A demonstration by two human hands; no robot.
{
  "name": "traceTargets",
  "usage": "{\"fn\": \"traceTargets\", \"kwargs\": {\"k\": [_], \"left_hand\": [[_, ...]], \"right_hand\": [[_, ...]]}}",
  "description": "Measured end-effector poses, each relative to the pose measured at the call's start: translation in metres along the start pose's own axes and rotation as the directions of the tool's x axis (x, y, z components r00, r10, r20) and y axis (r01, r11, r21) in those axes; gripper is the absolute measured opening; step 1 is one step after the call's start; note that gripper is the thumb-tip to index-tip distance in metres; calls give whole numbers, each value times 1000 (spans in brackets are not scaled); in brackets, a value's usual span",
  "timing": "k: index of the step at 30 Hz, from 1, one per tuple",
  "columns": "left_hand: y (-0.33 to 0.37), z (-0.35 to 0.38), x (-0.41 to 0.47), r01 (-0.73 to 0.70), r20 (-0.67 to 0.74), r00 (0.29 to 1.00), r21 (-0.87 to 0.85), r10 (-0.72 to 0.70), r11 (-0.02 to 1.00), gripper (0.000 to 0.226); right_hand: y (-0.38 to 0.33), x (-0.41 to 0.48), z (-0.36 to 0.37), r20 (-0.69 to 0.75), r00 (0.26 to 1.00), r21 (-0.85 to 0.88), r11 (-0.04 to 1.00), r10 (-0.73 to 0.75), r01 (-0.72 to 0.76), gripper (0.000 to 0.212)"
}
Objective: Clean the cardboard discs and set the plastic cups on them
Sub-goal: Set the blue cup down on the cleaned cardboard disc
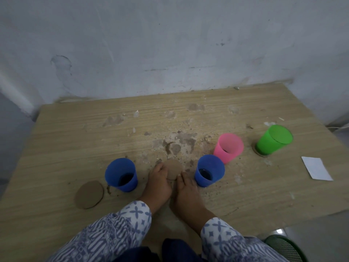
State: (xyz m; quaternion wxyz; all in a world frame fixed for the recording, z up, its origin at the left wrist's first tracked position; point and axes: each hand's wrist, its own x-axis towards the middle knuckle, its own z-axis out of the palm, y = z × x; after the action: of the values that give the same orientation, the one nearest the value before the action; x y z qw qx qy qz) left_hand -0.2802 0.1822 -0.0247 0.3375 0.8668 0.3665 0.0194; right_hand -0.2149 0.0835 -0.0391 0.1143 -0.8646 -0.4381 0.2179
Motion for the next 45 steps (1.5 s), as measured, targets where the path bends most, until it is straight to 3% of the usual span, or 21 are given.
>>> {"fn": "traceTargets", "kwargs": {"k": [6, 10, 12, 15, 18, 20, 24, 28, 34, 45], "left_hand": [[8, -1, -7, -27, -94, 995, -109, 17, 994, 53], [21, -1, -8, -113, -86, 992, -198, 97, 974, 55], [26, -1, -9, -137, -73, 990, -257, 122, 957, 57], [38, -2, -9, -171, -44, 985, -344, 166, 923, 63], [53, -5, -10, -148, 33, 982, -458, 183, 876, 74], [59, -5, -9, -137, 93, 973, -494, 209, 859, 81], [66, 2, -5, -123, 168, 955, -521, 243, 845, 91], [73, 8, -3, -139, 157, 951, -554, 267, 821, 85], [69, 12, 0, -172, 100, 956, -570, 275, 804, 78], [46, -18, 3, -193, -52, 978, -570, 200, 798, 69]], "right_hand": [[1, -18, -9, -207, 974, 145, 981, -95, 126, 49], [4, -38, -25, -293, 952, 234, 958, -92, 165, 61], [10, -44, -32, -371, 923, 229, 953, -105, 201, 48], [17, -53, -53, -544, 830, 238, 927, -120, 290, 32], [22, -63, -81, -713, 687, 177, 913, -139, 368, 25], [29, -64, -94, -752, 654, 176, 931, -82, 319, 29], [49, -55, -91, -626, 758, 403, 908, 183, 113, 55], [57, -44, -77, -368, 893, 551, 834, 260, -16, 66], [54, -41, -78, -337, 905, 695, 717, 259, 53, 60], [29, -10, -86, -298, 948, 690, 711, 112, 133, 57]]}}
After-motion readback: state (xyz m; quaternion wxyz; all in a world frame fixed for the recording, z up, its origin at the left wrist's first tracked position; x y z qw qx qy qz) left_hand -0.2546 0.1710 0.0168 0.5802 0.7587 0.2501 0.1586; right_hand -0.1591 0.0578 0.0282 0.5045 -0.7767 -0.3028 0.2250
